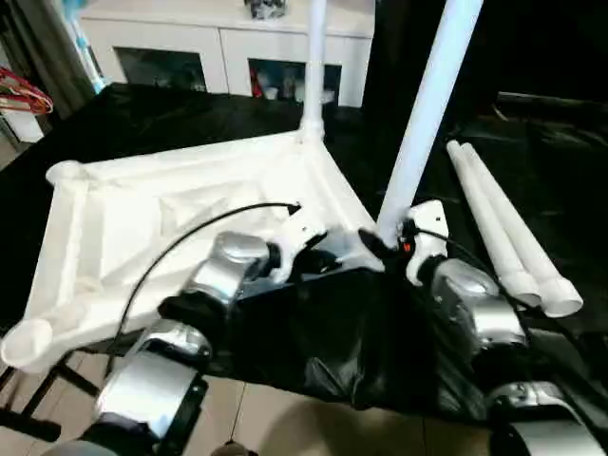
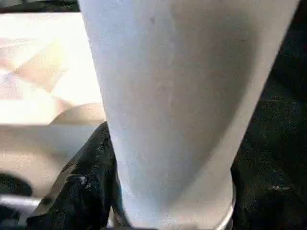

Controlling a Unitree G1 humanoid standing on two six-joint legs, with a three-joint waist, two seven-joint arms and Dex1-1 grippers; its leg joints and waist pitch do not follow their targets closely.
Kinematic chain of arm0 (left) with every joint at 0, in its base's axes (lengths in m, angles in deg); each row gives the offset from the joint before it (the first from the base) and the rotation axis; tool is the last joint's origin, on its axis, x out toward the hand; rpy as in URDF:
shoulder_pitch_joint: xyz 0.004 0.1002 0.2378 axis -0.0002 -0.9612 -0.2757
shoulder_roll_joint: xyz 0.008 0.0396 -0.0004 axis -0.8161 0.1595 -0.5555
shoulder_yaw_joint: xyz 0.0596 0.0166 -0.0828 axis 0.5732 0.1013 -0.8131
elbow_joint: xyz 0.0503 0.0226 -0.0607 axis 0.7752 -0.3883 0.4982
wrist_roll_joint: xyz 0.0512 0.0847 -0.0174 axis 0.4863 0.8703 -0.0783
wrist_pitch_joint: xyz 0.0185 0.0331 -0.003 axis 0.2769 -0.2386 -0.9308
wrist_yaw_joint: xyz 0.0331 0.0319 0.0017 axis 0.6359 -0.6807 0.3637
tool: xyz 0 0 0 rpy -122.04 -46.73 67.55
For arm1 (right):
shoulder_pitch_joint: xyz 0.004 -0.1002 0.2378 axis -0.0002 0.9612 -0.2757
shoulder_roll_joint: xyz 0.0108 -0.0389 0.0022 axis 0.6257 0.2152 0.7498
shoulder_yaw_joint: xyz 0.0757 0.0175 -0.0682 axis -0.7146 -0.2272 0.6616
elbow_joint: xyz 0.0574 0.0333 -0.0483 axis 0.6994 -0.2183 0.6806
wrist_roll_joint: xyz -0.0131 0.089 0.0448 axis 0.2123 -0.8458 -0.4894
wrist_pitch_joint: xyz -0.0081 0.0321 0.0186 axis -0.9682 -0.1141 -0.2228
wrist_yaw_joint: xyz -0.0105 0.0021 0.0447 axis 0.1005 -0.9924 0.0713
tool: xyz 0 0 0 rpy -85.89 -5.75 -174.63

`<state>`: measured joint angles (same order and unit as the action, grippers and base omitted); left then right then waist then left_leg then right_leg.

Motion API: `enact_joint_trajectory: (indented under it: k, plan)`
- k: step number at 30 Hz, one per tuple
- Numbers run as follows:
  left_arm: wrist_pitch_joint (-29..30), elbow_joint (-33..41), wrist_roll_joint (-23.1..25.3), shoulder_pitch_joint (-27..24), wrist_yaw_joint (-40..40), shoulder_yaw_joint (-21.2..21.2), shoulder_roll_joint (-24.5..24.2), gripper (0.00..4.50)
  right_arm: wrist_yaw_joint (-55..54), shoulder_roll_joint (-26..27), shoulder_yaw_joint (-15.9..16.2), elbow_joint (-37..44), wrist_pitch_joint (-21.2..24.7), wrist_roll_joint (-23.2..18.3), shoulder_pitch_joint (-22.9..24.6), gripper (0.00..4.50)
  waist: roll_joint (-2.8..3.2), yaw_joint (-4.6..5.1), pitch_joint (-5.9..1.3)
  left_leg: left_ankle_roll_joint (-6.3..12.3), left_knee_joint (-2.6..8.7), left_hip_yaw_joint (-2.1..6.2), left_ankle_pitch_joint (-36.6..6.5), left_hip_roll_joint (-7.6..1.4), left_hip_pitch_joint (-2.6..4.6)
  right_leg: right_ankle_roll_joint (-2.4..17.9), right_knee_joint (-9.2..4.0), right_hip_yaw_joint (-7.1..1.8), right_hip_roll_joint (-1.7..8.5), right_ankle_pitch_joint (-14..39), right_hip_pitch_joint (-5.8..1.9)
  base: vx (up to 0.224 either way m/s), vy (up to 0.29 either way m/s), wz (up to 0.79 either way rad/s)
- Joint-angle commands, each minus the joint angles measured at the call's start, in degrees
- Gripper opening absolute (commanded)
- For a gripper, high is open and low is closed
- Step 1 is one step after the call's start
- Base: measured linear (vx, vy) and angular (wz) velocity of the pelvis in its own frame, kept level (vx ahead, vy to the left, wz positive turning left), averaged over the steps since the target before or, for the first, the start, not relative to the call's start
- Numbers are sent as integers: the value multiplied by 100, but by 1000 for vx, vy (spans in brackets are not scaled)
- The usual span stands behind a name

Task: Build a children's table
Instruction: Rotate leg to tighten

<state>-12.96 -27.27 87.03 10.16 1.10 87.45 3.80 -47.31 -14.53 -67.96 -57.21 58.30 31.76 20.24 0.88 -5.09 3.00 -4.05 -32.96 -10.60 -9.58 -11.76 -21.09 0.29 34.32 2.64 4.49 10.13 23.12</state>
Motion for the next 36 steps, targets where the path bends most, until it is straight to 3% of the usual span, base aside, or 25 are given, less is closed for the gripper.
enact_joint_trajectory:
  k: [1,7,9,10,15,19,24,25,36]
  plan:
    - [-138,160,-204,322,-324,-110,455,0,172,515,441,-297,65,70,90,323,-32,5,-402,268,335,22,-1040,-88,56,1360,-372,-180,315,652,-295,0,0,0]
    - [-283,237,-248,214,23,-31,347,0,421,409,480,-258,28,-3,41,385,-23,16,-391,236,358,30,-1252,-97,63,1327,-398,-179,319,872,-302,0,0,0]
    - [-312,323,-329,152,264,-34,263,0,664,320,480,-225,12,-42,39,385,-19,18,-392,257,356,31,-1235,-97,57,1358,-389,-178,318,776,-308,0,0,0]
    - [-318,475,-422,57,666,-24,122,0,1328,125,609,-12,-42,-91,135,385,-26,8,-396,290,352,31,-1232,-97,55,1382,-381,-174,319,714,-321,0,0,0]
    - [-329,689,-527,-77,1302,36,-103,0,2417,-234,878,414,-116,-218,339,385,-33,-21,-398,491,322,10,-1007,-115,25,1508,-331,-164,312,310,-347,0,0,0]
    - [-355,743,-553,-162,1833,103,-369,0,3610,-725,1156,945,-47,-425,575,385,-35,-54,-382,475,332,7,-1190,-129,52,1508,-373,-155,310,725,-331,0,0,0]
    - [-386,656,-545,-149,2155,118,-578,0,4361,-1043,1330,1259,114,-531,707,385,-29,-88,-387,474,331,12,-1154,-143,54,1519,-360,-161,315,701,-319,0,0,0]
    - [-387,634,-534,-141,2258,121,-648,0,4584,-1138,1409,1383,155,-555,768,358,-30,-106,-386,475,331,11,-1148,-145,56,1534,-360,-160,320,681,-313,0,0,0]
    - [-396,593,-495,-153,2333,63,-713,0,4659,-1095,1533,1629,330,-536,966,290,-24,-153,-392,386,333,15,-1155,-146,61,1538,-351,-160,327,666,-306,0,0,0]
